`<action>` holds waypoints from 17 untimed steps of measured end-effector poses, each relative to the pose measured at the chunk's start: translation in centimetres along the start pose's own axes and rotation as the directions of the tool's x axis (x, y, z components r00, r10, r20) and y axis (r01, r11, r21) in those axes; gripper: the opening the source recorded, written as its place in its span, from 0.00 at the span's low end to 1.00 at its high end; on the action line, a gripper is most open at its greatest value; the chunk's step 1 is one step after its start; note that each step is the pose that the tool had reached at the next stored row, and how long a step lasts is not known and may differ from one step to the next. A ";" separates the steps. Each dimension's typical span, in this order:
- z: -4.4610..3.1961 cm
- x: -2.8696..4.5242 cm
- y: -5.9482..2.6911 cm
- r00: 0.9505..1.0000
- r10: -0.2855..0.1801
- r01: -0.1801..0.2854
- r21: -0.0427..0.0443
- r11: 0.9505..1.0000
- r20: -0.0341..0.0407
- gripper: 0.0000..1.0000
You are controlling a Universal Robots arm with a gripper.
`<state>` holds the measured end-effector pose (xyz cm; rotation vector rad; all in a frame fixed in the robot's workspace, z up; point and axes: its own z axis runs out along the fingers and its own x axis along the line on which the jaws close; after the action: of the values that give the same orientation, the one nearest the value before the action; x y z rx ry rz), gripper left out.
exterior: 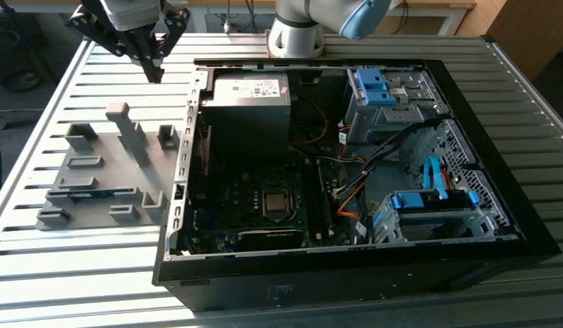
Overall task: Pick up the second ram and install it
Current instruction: 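Reach for the second ram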
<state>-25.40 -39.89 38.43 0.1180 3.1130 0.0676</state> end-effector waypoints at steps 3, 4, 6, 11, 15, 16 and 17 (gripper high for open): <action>0.01 0.26 -0.02 1.000 0.000 0.000 0.000 1.000 0.000 0.11; 0.01 0.35 -0.03 1.000 0.000 0.000 0.000 1.000 0.000 0.11; 0.01 0.53 -0.04 1.000 0.000 0.000 0.000 1.000 0.000 0.11; 0.02 0.92 -0.07 1.000 0.000 0.000 0.000 1.000 0.000 0.11; 0.03 1.22 -0.09 1.000 0.000 0.000 0.000 1.000 0.000 0.11; 0.03 1.29 -0.10 1.000 0.000 0.000 0.000 1.000 0.000 0.11; 0.04 1.36 -0.10 1.000 0.000 0.000 0.000 1.000 0.000 0.11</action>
<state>-26.76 -39.89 38.36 0.1180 3.1130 0.0677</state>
